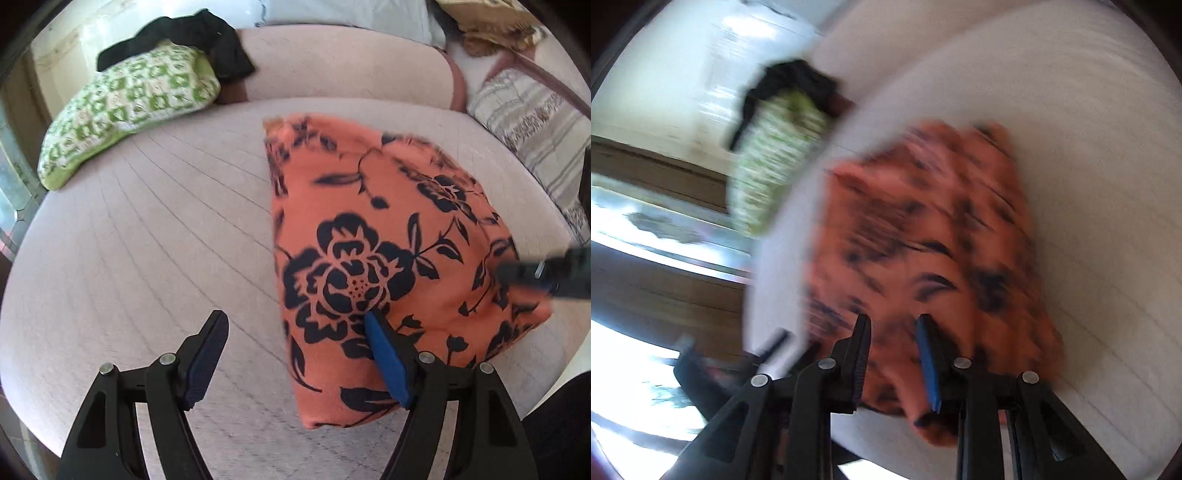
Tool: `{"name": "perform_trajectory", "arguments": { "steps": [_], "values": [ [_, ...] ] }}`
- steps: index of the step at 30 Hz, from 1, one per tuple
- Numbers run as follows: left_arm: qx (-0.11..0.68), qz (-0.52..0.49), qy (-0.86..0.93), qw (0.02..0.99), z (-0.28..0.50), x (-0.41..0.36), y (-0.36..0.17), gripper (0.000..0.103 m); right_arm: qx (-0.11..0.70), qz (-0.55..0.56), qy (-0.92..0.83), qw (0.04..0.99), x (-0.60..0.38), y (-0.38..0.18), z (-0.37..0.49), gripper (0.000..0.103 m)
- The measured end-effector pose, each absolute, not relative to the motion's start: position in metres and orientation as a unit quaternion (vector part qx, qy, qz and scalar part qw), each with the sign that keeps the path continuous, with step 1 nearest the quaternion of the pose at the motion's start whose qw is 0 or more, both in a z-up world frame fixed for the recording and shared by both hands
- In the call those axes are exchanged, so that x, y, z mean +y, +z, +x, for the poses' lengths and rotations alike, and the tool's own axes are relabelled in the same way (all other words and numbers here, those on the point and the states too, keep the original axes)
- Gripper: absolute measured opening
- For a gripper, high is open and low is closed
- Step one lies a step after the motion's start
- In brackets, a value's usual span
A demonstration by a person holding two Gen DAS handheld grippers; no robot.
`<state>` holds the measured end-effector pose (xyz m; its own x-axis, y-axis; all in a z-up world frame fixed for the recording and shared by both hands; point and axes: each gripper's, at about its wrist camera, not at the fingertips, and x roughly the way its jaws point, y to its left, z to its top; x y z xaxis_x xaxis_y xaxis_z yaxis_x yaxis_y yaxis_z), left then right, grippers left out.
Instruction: Fold small clothes
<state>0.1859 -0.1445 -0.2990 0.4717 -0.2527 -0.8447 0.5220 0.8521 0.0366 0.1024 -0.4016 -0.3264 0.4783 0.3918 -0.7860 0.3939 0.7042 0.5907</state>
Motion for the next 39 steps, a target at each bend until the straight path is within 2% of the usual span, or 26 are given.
{"name": "perform_trajectory", "arguments": {
  "steps": [6, 7, 9, 13, 17, 20, 26, 33, 39],
  "values": [
    [0.435, 0.105, -0.264, 0.854, 0.193, -0.133, -0.289, 0.077, 0.517, 0.348, -0.004, 0.782, -0.386, -0.312, 0.094, 0.025],
    [0.424, 0.099, -0.264, 0.861, 0.197, -0.130, -0.285, 0.077, 0.506, 0.353, 0.001, 0.787, -0.381, -0.304, 0.100, 0.028],
    [0.395, 0.097, -0.258, 0.876, 0.199, -0.125, -0.281, 0.077, 0.481, 0.344, 0.010, 0.806, -0.375, -0.284, 0.109, 0.028],
    [0.405, 0.106, -0.263, 0.869, 0.208, -0.124, -0.299, 0.080, 0.471, 0.304, -0.002, 0.828, -0.367, -0.264, 0.155, 0.028],
    [0.411, 0.104, -0.267, 0.865, 0.207, -0.131, -0.304, 0.083, 0.498, 0.312, 0.009, 0.809, -0.357, -0.276, 0.231, 0.028],
    [0.400, 0.118, -0.260, 0.871, 0.206, -0.133, -0.307, 0.089, 0.526, 0.321, 0.004, 0.788, -0.359, -0.299, 0.284, 0.028],
    [0.438, 0.071, -0.274, 0.854, 0.220, -0.124, -0.311, 0.093, 0.556, 0.303, -0.053, 0.772, -0.372, -0.359, 0.336, 0.026],
    [0.461, 0.042, -0.263, 0.846, 0.226, -0.119, -0.317, 0.103, 0.524, 0.300, -0.043, 0.796, -0.377, -0.323, 0.311, 0.027],
    [0.476, 0.023, -0.252, 0.842, 0.223, -0.116, -0.320, 0.103, 0.487, 0.311, -0.038, 0.815, -0.386, -0.282, 0.231, 0.027]
  ]
}}
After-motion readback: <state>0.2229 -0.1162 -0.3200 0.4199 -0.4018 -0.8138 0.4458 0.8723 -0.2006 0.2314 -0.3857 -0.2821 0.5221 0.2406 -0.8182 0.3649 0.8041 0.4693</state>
